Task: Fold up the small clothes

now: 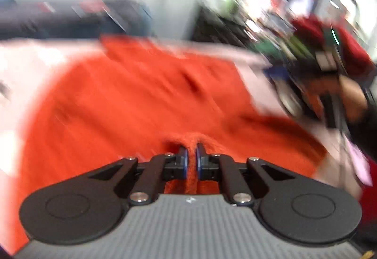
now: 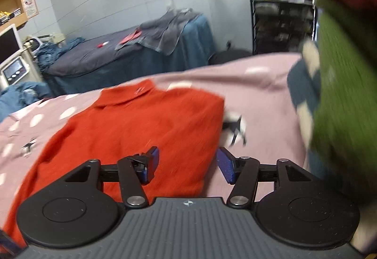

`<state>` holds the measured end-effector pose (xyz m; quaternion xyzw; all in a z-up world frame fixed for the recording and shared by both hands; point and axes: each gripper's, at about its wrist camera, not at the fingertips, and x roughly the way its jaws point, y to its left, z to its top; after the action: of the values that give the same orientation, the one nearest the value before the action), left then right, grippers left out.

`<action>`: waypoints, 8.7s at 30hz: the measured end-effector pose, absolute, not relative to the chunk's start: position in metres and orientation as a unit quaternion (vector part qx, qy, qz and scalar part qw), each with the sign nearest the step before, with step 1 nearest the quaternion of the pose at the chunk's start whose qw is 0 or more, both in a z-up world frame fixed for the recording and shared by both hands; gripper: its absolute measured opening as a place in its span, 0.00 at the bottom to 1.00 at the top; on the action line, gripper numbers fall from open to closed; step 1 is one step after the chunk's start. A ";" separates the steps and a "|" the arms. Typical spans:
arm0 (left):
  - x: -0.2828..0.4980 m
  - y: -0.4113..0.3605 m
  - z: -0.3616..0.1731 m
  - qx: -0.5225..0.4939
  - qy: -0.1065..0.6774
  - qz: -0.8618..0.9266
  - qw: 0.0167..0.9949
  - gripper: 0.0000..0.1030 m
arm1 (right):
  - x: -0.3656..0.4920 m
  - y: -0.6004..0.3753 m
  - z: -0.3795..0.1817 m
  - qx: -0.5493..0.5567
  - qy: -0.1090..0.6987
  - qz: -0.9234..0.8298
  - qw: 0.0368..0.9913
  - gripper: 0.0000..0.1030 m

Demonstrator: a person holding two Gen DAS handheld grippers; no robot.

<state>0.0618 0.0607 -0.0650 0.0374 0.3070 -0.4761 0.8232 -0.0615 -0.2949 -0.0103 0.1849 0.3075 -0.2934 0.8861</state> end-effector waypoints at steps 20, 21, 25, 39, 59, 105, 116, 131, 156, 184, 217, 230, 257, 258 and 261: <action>0.164 0.075 -0.059 0.071 0.313 -0.367 0.873 0.07 | 0.010 -0.386 -0.070 0.338 0.305 -0.286 0.843 0.13; 0.166 0.073 -0.061 0.071 0.316 -0.371 0.870 0.07 | 0.019 -0.382 -0.061 0.279 0.325 -0.314 0.847 0.12; 0.173 0.046 -0.063 0.102 0.307 -0.388 0.863 0.07 | 0.067 -0.374 -0.020 0.060 0.390 -0.369 0.842 0.11; 0.245 -0.041 -0.103 0.207 0.358 -0.364 0.835 0.11 | 0.103 -0.405 -0.041 -0.099 0.412 -0.439 0.792 0.42; 0.262 -0.020 -0.108 0.176 0.391 -0.339 0.837 0.21 | -0.038 -0.349 -0.057 0.011 0.406 -0.367 0.837 0.53; 0.142 0.186 -0.079 0.036 0.415 -0.178 0.892 0.61 | -0.067 0.018 -0.059 0.030 0.455 0.319 0.831 0.58; 0.136 0.239 -0.024 -0.001 0.278 -0.013 0.960 0.62 | -0.015 0.049 -0.006 0.151 0.332 0.395 0.843 0.07; 0.150 0.225 -0.054 -0.044 0.333 -0.058 0.940 0.63 | -0.048 -0.258 -0.002 0.589 0.005 -0.129 0.797 0.08; 0.339 0.011 -0.105 -0.103 0.455 -0.223 0.856 0.51 | -0.113 -0.258 -0.096 0.507 0.210 -0.158 0.821 0.64; 0.297 0.015 -0.082 0.005 0.388 -0.245 0.889 0.64 | -0.057 -0.237 -0.032 0.140 0.274 -0.205 0.929 0.61; 0.258 -0.018 -0.137 0.050 0.418 -0.244 0.874 1.00 | -0.038 -0.313 -0.030 -0.005 0.276 -0.353 0.894 0.72; 0.266 0.041 -0.134 0.046 0.405 -0.175 0.896 1.00 | -0.016 -0.283 -0.071 0.022 0.376 -0.244 0.894 0.82; 0.146 0.028 -0.111 0.207 0.366 -0.199 0.885 1.00 | -0.128 -0.235 -0.027 0.099 0.320 -0.218 0.917 1.00; 0.138 0.032 -0.111 0.207 0.369 -0.202 0.883 1.00 | -0.136 -0.230 -0.025 0.094 0.323 -0.215 0.917 1.00; 0.118 0.045 -0.112 0.193 0.392 -0.205 0.876 1.00 | -0.163 -0.222 -0.021 0.088 0.330 -0.221 0.914 1.00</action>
<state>0.1182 0.0448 -0.1122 0.1926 0.3917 -0.2050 0.8760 -0.1626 -0.2218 -0.0211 0.0885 0.3299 -0.2210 0.9135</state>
